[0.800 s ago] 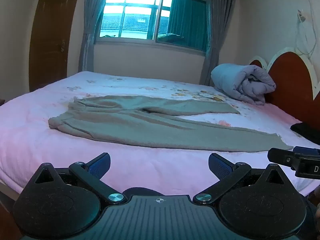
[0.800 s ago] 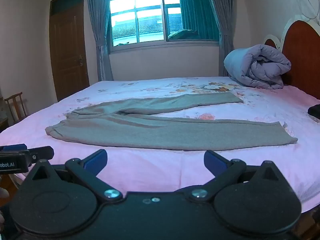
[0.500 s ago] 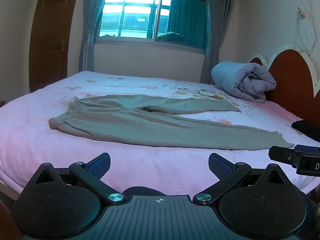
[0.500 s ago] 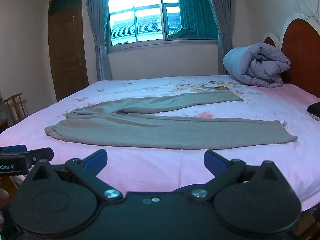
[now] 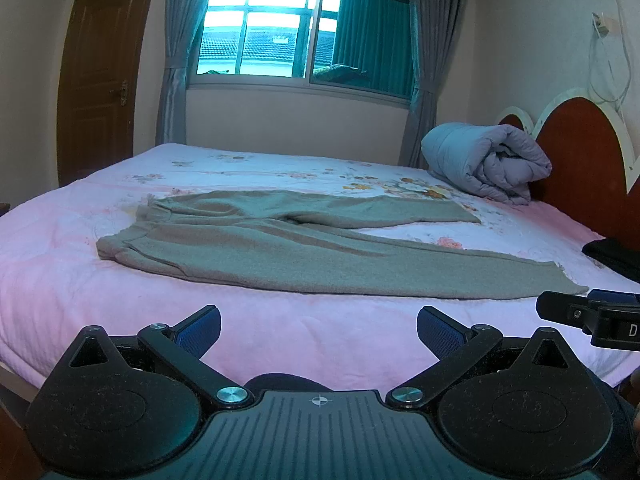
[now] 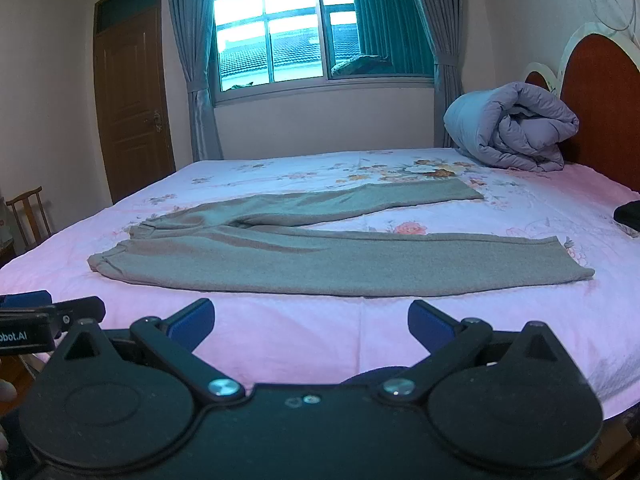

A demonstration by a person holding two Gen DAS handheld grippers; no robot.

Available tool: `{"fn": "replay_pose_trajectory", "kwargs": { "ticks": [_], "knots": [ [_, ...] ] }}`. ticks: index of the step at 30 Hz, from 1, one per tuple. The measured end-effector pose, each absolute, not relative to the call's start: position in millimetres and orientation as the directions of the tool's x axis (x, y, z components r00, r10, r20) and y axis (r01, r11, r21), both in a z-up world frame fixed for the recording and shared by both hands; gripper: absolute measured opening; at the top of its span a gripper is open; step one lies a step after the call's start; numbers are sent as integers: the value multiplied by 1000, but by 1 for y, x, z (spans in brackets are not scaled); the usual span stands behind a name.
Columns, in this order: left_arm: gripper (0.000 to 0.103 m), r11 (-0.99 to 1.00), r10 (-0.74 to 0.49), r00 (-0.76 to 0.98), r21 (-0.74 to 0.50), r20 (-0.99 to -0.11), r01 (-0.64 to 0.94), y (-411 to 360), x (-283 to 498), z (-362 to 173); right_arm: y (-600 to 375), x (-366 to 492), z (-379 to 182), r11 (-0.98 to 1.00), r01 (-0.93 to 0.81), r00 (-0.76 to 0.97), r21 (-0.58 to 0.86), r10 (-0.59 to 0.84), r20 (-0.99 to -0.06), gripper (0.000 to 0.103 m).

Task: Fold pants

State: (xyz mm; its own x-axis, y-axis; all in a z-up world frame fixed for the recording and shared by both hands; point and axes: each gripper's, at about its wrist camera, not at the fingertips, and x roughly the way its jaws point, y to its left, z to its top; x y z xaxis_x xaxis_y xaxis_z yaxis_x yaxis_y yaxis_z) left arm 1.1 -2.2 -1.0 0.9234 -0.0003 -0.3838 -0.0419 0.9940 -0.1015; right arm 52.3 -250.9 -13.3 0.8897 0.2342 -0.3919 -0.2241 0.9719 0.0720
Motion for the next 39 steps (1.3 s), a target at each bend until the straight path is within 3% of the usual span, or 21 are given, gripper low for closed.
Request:
{"fn": "replay_pose_trajectory", "kwargs": {
  "ticks": [39],
  "knots": [
    [103,995,0,922,-96,-388,-40,-2,2,-2,-253,53,-13,974,-215,887,75,227,-401,97]
  ]
}}
